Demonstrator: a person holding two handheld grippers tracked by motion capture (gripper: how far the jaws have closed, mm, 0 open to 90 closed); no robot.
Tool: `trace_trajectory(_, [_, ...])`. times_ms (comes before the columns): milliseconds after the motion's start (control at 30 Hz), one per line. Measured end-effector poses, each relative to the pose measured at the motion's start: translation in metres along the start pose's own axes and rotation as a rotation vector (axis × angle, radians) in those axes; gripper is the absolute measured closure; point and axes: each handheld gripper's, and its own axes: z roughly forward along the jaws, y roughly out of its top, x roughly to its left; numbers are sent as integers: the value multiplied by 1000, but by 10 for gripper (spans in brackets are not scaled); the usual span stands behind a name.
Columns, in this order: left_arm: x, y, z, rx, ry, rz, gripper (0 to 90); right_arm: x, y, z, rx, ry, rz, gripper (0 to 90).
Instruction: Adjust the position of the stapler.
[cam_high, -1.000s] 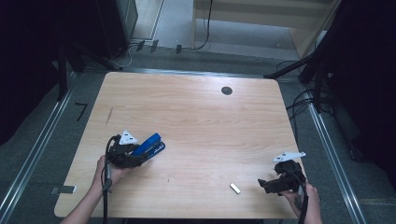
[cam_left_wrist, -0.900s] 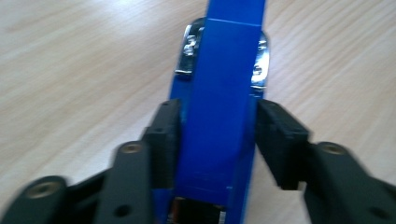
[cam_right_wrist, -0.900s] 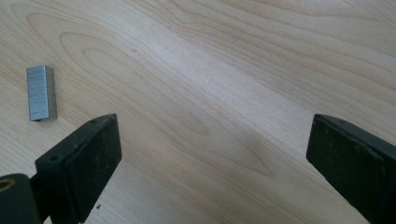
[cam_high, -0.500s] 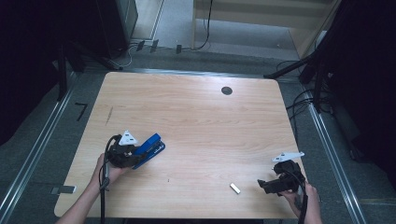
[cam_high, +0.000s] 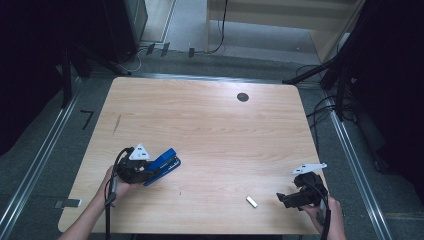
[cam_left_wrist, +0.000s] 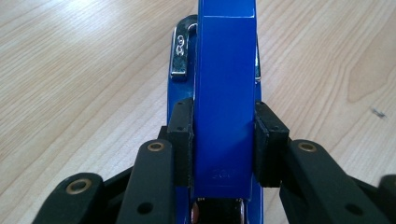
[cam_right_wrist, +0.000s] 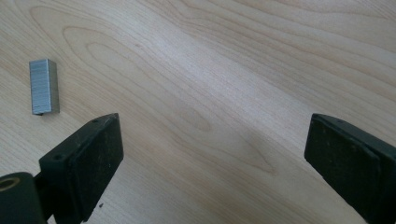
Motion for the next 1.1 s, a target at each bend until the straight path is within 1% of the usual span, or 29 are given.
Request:
trace_trajectory(67, [-1, 0, 0, -2, -5, 4, 666, 0, 0, 0, 2, 2, -3, 49])
trace_trajectory(100, [-2, 0, 0, 1, -10, 16, 666, 0, 0, 0, 4, 2, -1, 49])
trace_trajectory(200, [-4, 0, 0, -2, -18, 21, 666, 1, 0, 0, 5, 3, 0, 49])
trace_trajectory(367, [-7, 1, 1, 3, -40, 49, 667, 1, 0, 0, 9, 1, -2, 49])
trace_trajectory(400, [-7, 1, 1, 3, -40, 49, 666, 1, 0, 0, 9, 1, -2, 49])
trace_trajectory(433, [-9, 1, 1, 5, -43, 64, 666, 1, 0, 1, 11, 1, -6, 49])
trace_trajectory(467, [-9, 1, 1, 5, -43, 64, 666, 1, 0, 1, 11, 1, -6, 49])
trace_trajectory(500, [-11, 1, 2, 1, -55, 79, 667, 1, 0, 1, 15, 1, -7, 49])
trace_trajectory(533, [-11, 1, 2, 1, -55, 79, 666, 1, 0, 1, 15, 1, -7, 49])
trace_trajectory(567, [-14, 2, 2, 2, -62, 88, 667, 2, 0, 1, 15, 4, -13, 49])
trace_trajectory(600, [-14, 2, 2, 2, -62, 88, 666, 2, 0, 1, 15, 4, -13, 49])
trace_trajectory(633, [-16, 3, 3, 2, -71, 104, 666, 2, 0, 1, 15, 4, -13, 49])
trace_trajectory(700, [-18, 4, 4, 4, -74, 111, 666, 2, 0, 1, 14, 5, -13, 49])
trace_trajectory(733, [-21, 5, 5, 4, -83, 124, 667, 2, 0, 2, 15, 7, -14, 49])
trace_trajectory(800, [-22, 5, 5, 5, -88, 130, 666, 2, 0, 2, 16, 8, -13, 50])
trace_trajectory(833, [-26, 7, 6, 9, -99, 146, 666, 2, 0, 2, 17, 8, -14, 50])
trace_trajectory(867, [-26, 7, 6, 9, -99, 146, 667, 2, 0, 2, 17, 8, -14, 50])
trace_trajectory(933, [-29, 8, 7, 11, -108, 159, 667, 2, 0, 1, 15, 9, -15, 50])
trace_trajectory(967, [-33, 9, 8, 13, -118, 177, 667, 2, 0, 1, 14, 10, -14, 50])
trace_trajectory(1000, [-33, 9, 8, 13, -118, 177, 667, 1, 0, 1, 13, 13, -10, 50])
trace_trajectory(1033, [-37, 11, 9, 15, -129, 192, 666, 1, 0, 1, 11, 17, -6, 50])
trace_trajectory(1067, [-37, 11, 9, 15, -129, 192, 667, 1, 0, 1, 11, 17, -6, 50])
trace_trajectory(1100, [-41, 12, 11, 16, -136, 200, 667, 1, 0, 1, 11, 17, -4, 51])
